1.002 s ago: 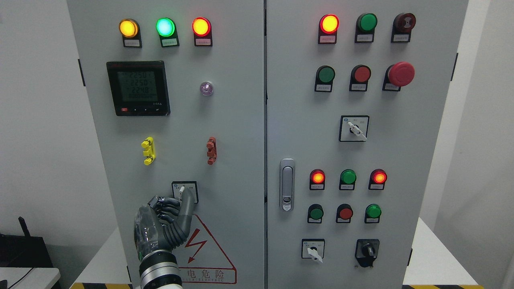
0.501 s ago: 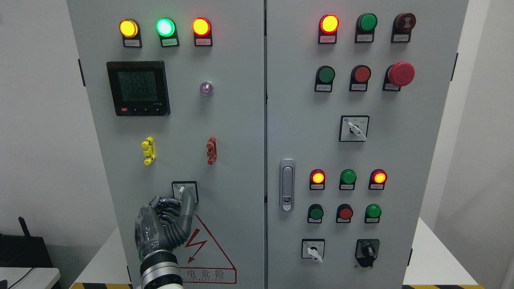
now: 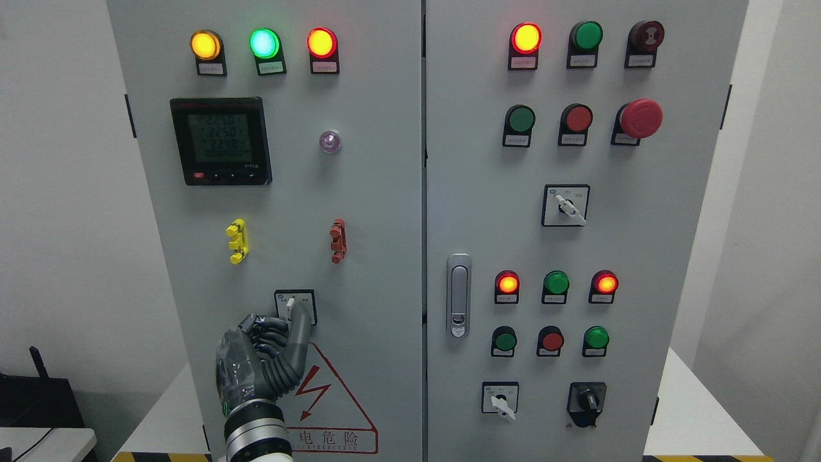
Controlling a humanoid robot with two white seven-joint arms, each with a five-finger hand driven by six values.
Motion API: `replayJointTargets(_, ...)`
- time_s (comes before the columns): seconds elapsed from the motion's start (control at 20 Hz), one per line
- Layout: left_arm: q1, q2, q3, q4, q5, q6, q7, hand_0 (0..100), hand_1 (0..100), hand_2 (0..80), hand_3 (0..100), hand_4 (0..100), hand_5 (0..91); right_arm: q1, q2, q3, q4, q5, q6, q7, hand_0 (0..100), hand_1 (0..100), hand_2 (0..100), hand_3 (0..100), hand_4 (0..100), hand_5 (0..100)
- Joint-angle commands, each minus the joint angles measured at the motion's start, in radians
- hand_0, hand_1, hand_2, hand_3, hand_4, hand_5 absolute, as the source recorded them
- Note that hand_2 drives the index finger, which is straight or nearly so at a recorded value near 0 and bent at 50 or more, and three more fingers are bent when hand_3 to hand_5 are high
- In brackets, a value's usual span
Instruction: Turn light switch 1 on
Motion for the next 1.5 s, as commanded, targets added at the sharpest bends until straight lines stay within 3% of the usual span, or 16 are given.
replayJointTargets(0.0, -0.002, 0.001, -0.002, 0.001, 0.0, 0.001, -0.015, 30, 40, 61.7, 81, 85, 79.3, 0.0, 0.0, 0.02, 0.0, -0.026, 0.001, 0.001, 12, 39, 0, 0, 0, 0)
replayJointTargets(0.7, -0.003, -0.001, -0.002, 0.001, 0.0, 0.001, -0.018, 46, 36, 63.9, 82, 85, 80.1, 0.0, 0.0, 0.02, 0.0, -0.026, 0.001, 0.001, 12, 39, 0, 0, 0, 0)
replayJointTargets(1.45, -0.009, -0.001, 0.0, 0.001, 0.0, -0.001, -0.03, 54, 28, 65.4, 83, 86, 80.8, 0.0, 0.0, 0.02, 0.0, -0.026, 0.001, 0.001, 12, 39, 0, 0, 0, 0)
